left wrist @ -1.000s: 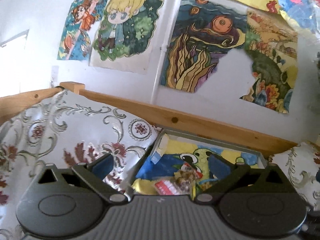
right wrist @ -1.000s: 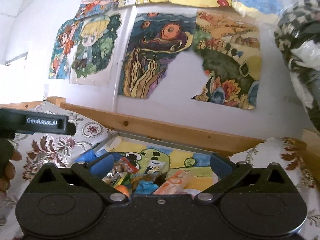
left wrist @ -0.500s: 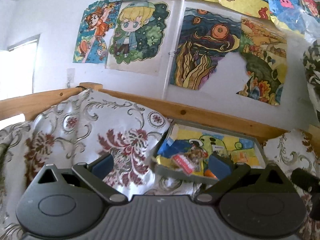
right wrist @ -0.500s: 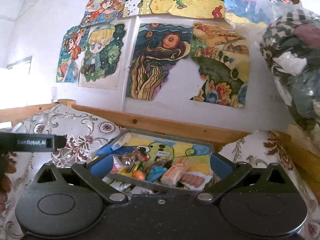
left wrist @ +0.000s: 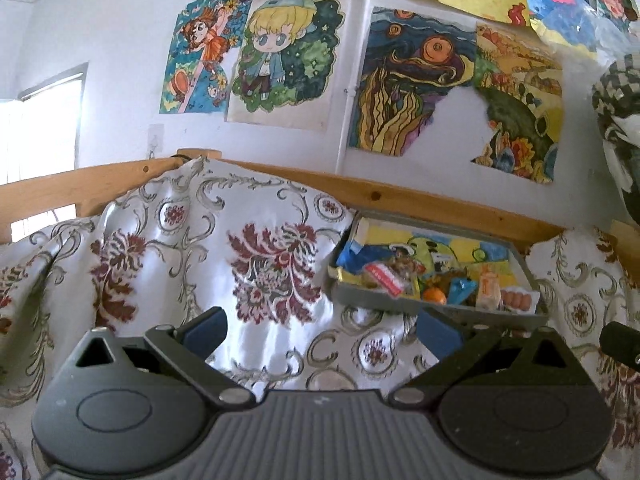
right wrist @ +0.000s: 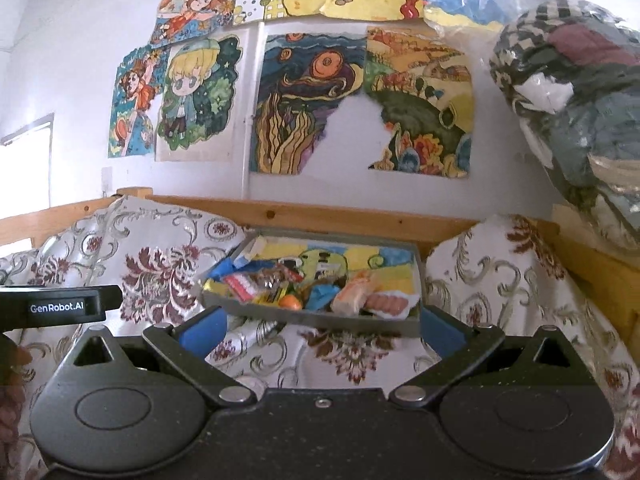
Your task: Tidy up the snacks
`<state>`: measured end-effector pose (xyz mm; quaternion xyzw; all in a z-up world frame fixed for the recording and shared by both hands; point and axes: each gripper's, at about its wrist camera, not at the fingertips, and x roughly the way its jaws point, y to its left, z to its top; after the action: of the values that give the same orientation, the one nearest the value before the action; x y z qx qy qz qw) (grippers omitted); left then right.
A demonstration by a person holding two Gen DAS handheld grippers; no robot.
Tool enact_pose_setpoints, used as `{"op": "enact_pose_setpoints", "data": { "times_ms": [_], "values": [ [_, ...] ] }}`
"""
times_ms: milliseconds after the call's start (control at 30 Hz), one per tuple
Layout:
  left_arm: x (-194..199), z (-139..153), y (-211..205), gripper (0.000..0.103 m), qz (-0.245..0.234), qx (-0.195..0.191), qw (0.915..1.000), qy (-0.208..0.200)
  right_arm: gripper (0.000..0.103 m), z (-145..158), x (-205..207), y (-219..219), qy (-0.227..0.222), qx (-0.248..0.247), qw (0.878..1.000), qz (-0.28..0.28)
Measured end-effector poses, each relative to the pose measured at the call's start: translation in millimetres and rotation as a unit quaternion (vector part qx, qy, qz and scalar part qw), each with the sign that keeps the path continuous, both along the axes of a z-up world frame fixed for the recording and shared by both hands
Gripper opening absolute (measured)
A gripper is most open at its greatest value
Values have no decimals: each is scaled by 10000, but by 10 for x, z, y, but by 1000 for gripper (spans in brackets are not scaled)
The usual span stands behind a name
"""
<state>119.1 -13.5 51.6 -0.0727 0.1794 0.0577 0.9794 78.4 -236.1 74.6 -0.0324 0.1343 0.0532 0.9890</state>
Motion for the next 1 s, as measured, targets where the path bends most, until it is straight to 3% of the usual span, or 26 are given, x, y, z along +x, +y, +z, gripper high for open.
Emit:
{"op": "enact_pose_setpoints", "data": {
  "times_ms": [467, 1000],
  "values": [
    [-360, -264, 65, 103, -133, 289, 9994, 162, 102, -325, -250, -23, 405, 268, 9985, -262],
    [-518, -385, 2, 103, -258, 424, 9986, 182, 102, -562, -272, -24, 679, 387, 9966, -262]
  ]
}}
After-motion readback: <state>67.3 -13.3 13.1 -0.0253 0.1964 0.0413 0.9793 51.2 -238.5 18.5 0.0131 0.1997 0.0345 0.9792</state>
